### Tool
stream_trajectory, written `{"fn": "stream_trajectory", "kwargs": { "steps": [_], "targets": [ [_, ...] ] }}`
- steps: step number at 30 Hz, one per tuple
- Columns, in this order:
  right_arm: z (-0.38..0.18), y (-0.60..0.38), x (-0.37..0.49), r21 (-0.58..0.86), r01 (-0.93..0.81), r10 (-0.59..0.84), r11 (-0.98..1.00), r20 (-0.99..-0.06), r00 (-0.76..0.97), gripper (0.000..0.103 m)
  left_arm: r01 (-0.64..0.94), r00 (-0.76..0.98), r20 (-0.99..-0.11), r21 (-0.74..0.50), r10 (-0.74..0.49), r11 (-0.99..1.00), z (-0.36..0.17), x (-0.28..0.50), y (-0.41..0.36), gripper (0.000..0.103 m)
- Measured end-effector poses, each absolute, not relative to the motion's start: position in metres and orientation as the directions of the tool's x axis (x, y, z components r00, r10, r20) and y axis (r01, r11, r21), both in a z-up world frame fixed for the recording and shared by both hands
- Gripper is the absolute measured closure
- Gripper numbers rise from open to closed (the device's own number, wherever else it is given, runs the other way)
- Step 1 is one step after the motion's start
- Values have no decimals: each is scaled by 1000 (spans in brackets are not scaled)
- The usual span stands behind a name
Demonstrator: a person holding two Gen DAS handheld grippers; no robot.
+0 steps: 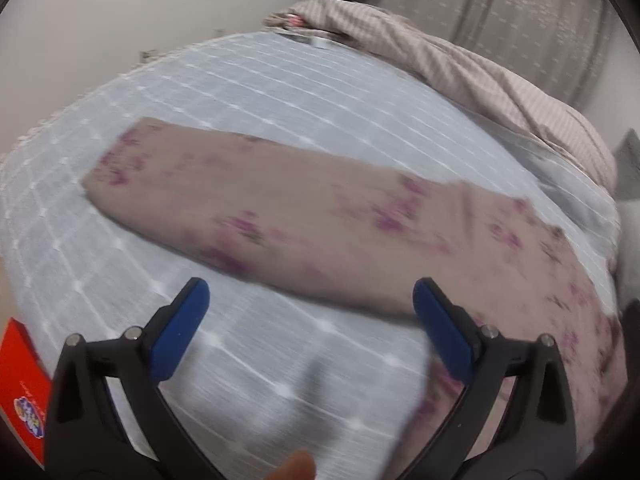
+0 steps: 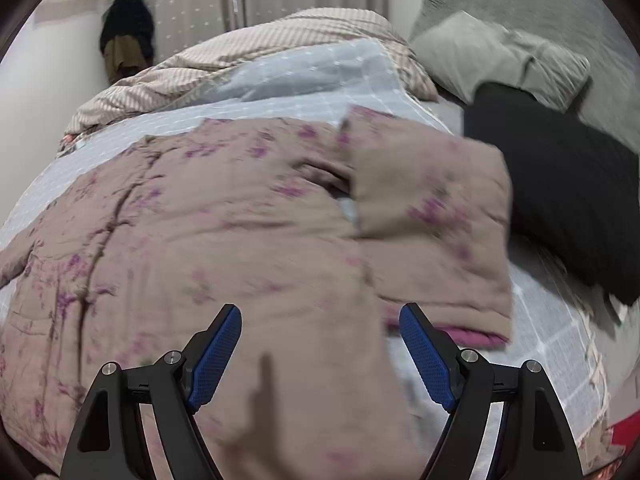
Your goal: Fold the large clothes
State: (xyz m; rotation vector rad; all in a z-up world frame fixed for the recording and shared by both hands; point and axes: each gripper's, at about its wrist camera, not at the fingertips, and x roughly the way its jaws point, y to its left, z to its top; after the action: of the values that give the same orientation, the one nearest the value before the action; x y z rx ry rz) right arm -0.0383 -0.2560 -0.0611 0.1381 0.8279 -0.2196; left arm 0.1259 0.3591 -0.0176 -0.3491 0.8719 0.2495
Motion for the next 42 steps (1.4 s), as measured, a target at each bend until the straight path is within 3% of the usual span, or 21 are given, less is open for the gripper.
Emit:
{"fn": "stream_trajectory", "kwargs": {
  "steps": [8,15,21,24,27,34,36,37,38,42],
  "targets": [
    [-73,-322,-78,45,241,-127,969,-748,652,22,-109,580,-801,-255,-147,961,-17,115,253,1],
    [-83,-343,-86,-158,125,-201,980,-761,616,30,30,518,-803,-327,-294,945,-29,106,188,1],
    [-107,-329,-62,-230,-41,-166,972,-805,570,33,102,494,-809,-308,-317,946,-41,101,144,1],
    [-117,-329,-41,-214,-78,-134,974,-816,562,34,132,541,-759,-349,-362,928,-39,95,134,1],
    [-126,-328,-22,-240,-99,-146,966,-817,558,34,146,574,-727,-363,-377,920,-35,91,125,1],
    [-130,-342,9,-199,-87,-114,976,-813,572,32,156,534,-745,-377,-399,913,-48,96,104,1],
    [-129,-341,13,-204,-73,-128,976,-813,569,37,169,521,-755,-367,-398,915,-52,97,99,1],
    [-128,-340,14,-209,-64,-136,976,-811,569,52,178,514,-759,-363,-401,915,-53,97,96,1],
    [-126,-339,14,-214,-54,-146,975,-809,570,82,184,506,-762,-363,-404,914,-53,96,94,1],
    [-117,-339,14,-213,5,-178,977,-803,569,86,206,476,-782,-345,-402,915,-55,97,87,1]
  ]
}}
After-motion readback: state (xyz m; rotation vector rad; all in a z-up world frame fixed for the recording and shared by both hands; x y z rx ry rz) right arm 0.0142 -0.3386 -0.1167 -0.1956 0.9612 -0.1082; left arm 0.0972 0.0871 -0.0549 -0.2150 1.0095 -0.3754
